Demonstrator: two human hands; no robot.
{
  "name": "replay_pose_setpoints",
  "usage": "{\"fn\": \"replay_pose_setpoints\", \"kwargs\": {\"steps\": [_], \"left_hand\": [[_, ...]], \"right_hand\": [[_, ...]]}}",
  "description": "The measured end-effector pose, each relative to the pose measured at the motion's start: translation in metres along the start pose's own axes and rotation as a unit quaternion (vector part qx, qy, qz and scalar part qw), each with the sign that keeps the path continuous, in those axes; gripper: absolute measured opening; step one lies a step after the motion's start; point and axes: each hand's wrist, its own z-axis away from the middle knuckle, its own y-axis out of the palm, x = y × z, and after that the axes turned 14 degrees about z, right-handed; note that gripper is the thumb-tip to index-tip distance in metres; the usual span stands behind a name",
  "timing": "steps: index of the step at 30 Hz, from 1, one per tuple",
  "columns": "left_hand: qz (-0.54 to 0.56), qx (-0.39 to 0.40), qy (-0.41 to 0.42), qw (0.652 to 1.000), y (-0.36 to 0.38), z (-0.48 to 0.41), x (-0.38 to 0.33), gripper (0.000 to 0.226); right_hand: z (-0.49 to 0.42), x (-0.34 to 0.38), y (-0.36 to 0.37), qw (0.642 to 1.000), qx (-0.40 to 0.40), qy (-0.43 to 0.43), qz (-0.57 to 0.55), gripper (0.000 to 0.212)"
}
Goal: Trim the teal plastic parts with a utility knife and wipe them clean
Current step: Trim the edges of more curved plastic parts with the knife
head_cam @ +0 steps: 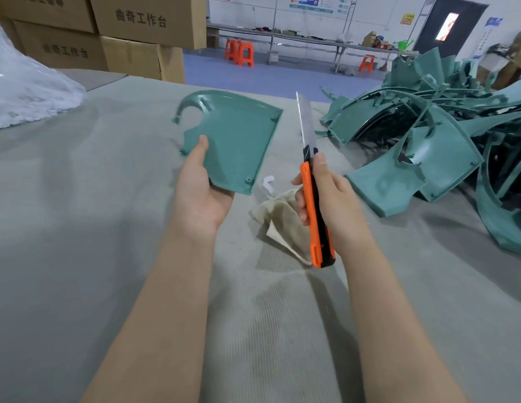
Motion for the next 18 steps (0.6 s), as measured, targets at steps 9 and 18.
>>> {"fn": "replay_pose_setpoints", "kwargs": {"steps": [9, 18], "left_hand": [[-0.087, 0.009, -0.043, 0.995, -0.002, 0.004, -0.004, 0.016], [-0.085, 0.026, -0.049, 0.995, -0.004, 0.005, -0.007, 0.018]], "right_hand": [[0.000, -0.003, -0.005, 0.991, -0.014, -0.090, 0.095, 0.030], [-0.004, -0.012, -0.007, 0.988, -0.023, -0.052, 0.147, 0.050]]}}
